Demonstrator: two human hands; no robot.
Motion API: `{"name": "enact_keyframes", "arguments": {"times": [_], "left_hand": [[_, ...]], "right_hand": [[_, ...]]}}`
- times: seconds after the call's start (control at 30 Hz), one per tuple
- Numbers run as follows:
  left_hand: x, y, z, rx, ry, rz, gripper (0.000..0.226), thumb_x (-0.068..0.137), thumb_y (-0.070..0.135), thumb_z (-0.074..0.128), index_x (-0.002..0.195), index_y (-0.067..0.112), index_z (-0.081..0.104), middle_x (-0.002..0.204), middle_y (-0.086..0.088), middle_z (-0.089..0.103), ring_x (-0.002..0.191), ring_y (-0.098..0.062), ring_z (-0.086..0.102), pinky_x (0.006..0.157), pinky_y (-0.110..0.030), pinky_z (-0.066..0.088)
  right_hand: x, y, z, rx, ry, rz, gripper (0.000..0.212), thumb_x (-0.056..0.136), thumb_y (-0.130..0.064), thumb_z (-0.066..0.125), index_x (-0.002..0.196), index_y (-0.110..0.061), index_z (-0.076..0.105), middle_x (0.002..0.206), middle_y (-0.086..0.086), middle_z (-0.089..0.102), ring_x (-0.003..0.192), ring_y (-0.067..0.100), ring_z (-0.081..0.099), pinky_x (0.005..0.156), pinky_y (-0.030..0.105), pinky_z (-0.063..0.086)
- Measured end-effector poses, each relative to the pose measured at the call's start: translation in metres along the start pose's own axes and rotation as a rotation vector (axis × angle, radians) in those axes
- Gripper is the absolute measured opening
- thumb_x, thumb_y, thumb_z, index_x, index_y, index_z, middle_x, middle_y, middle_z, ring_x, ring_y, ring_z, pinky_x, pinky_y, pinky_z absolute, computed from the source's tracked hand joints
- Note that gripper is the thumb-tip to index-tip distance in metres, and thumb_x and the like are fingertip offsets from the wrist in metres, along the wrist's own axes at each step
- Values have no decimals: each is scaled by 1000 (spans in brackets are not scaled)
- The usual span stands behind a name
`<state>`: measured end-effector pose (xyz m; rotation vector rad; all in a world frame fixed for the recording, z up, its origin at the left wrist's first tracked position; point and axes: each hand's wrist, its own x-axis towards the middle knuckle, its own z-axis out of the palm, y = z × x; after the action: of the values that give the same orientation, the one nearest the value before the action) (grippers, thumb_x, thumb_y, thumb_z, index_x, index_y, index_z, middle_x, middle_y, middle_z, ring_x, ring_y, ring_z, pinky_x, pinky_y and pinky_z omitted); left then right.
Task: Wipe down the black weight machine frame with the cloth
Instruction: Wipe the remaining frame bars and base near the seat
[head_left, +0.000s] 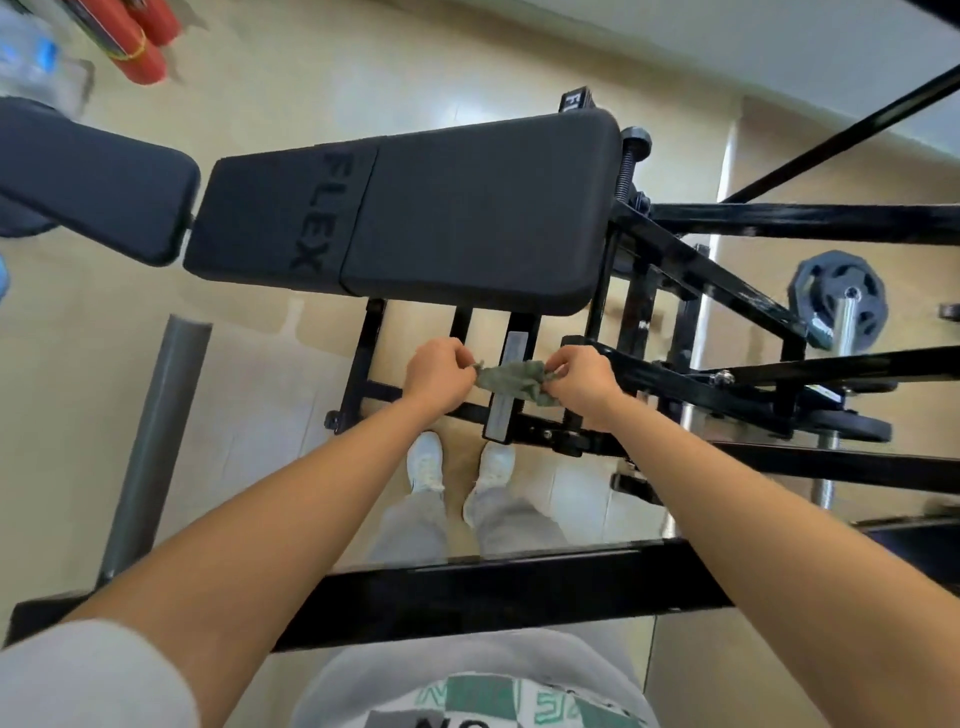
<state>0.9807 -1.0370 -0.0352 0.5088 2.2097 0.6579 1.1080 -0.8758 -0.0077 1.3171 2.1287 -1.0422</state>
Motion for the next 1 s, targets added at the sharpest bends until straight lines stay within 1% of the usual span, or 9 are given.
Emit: {"name": "enact_keyframes", "arguments": {"times": [0.13,0.2,0.3,0.43,0.6,0.73,0.83,0.93,1.0], "left_hand": [[25,-15,37,-14,-56,-89,8,94,23,70,101,19,71,102,1,70,97,-20,65,83,-38,56],[29,-18,55,-39,-130,-93,14,94,27,70,106,21,73,108,1,72,103,-19,66,90,-37,55],[23,-16,75,-93,-222,-113,28,93,38,70,114,19,73,112,1,72,105,-18,65,95,-38,53],[26,-20,86,-98,-142,-146,30,89,41,73,110,20,72,108,0,74,103,-19,67,93,-38,53],[45,-9,82,-160,-42,-90,26,93,30,70,117,19,69,111,1,73,104,-18,66,94,-35,53],[71,0,83,-125,-14,13,33,97,31,64,127,17,65,123,-3,68,114,-20,63,97,-32,48],[81,2,87,-123,-26,18,40,99,35,62,136,20,59,130,-5,62,116,-19,57,97,-29,43],[77,-6,92,-116,-10,9,40,97,37,63,134,22,62,126,-3,63,112,-18,59,91,-26,45],[69,-12,96,-103,-1,-8,37,95,38,64,129,23,65,121,0,66,108,-16,62,86,-25,43]], "right_hand": [[30,14,33,149,92,122,16,90,-14,73,106,-15,70,104,7,69,98,24,66,87,38,59],[37,23,50,214,12,194,20,89,-16,75,107,-16,68,106,6,67,98,23,65,88,40,59],[32,33,66,262,-158,248,22,88,-17,78,107,-17,66,103,5,67,95,22,65,80,41,63],[39,32,70,391,-185,323,29,88,-13,77,115,-12,67,111,9,67,99,25,68,66,33,63],[62,20,59,694,-78,353,36,90,-4,73,124,-10,63,119,11,67,103,27,71,83,40,63],[81,8,48,896,110,299,44,93,-5,69,134,-14,58,121,10,66,105,24,70,82,39,63],[90,7,44,859,175,225,45,95,-5,67,138,-13,57,121,9,68,105,22,70,81,36,63],[83,12,49,725,136,173,42,96,-7,66,137,-15,59,122,7,68,105,22,70,81,37,63],[74,19,54,667,87,176,43,96,-11,67,138,-15,59,119,5,69,102,19,70,78,31,63]]}}
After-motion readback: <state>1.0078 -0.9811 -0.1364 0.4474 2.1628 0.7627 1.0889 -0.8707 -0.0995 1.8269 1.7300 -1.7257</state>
